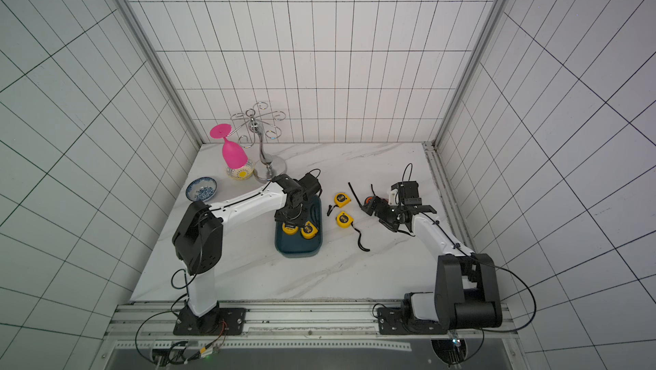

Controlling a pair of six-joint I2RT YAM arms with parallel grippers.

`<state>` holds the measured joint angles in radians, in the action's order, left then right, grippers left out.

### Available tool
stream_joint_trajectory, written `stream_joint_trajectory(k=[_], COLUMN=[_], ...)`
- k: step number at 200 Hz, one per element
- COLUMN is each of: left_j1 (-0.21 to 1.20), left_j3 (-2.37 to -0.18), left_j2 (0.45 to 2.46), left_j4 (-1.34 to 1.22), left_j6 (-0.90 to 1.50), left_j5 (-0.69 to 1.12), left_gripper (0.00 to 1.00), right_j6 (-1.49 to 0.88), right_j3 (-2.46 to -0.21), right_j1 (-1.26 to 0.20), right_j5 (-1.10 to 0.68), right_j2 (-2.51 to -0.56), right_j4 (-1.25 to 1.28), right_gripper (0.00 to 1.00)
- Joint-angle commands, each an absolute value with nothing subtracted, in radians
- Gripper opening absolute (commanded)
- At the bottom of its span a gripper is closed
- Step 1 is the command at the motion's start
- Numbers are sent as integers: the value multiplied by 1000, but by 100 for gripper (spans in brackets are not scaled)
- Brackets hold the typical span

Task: Take the tape measure out of the storage box
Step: Pick up the tape measure from the storage box, then place the tape measure at the center of the board.

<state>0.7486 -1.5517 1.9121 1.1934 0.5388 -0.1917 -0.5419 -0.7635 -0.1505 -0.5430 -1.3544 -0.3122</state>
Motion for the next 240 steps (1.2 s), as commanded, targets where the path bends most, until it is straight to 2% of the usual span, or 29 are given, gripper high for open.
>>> stream_joint_trajectory(k=[1, 67, 128, 195, 240], left_j1=[740, 724, 712, 716, 728], left_j3=[-1597, -1641, -1821, -2057, -2185], left_j2=[1860, 1852, 1863, 1928, 1984], left_j4=[1250, 1282, 1346, 1353, 1314], left_j6=[559, 554, 545, 653, 746], left_j5=[-218, -221, -219, -58, 14], left_gripper=[0, 0, 0, 0, 0], right_j6=[-549, -554, -558, -603, -650], right_j3=[-773, -780, -775, -735, -668], right_j1=[-144, -144, -144, -171, -218], right_j5=[-560, -563, -574, -603, -600], right_j2=[-1346, -1332, -1318, -1267, -1163], right_j4=[-305, -304, -304, -204, -56], right_gripper=[93, 93, 93, 93, 93])
